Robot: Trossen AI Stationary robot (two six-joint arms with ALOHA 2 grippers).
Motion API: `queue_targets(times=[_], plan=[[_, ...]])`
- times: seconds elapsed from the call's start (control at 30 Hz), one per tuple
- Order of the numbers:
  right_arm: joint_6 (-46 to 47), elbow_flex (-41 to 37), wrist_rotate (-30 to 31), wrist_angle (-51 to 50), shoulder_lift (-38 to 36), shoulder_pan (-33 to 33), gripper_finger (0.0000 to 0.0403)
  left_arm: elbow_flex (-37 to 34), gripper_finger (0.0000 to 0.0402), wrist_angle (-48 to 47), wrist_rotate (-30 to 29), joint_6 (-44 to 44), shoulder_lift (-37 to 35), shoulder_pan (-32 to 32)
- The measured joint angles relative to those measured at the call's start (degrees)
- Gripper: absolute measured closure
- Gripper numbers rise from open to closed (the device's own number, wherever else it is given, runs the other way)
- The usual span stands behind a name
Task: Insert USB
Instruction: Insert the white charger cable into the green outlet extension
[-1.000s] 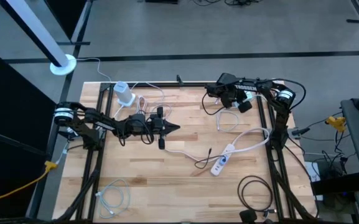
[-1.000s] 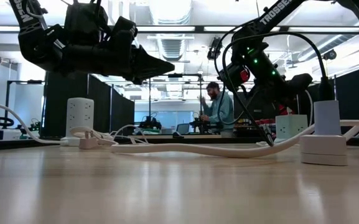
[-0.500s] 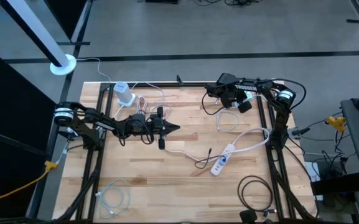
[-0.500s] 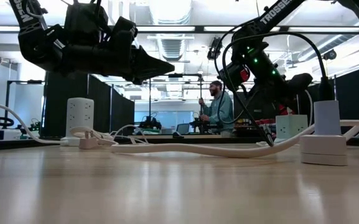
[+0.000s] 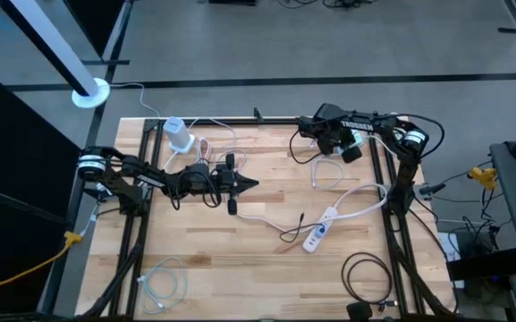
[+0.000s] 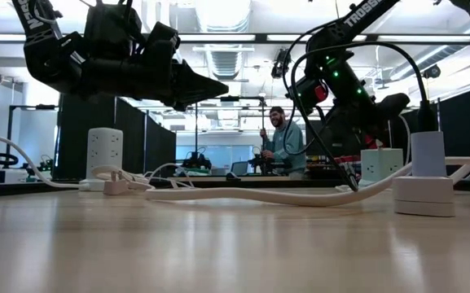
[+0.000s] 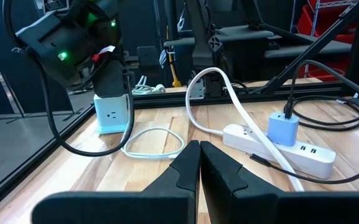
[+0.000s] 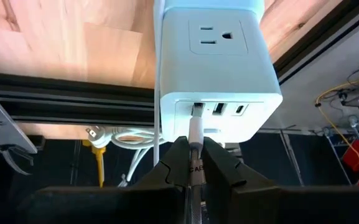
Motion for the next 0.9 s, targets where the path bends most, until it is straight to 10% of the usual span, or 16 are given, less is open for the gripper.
queue_targets(times=[0.9], plan=[[-2.0,-0.5,0.0,2.6,-1.5,-3.6,0.0391,0.0,0.0402,0.0,0.0,-0.1,0.0,0.0]])
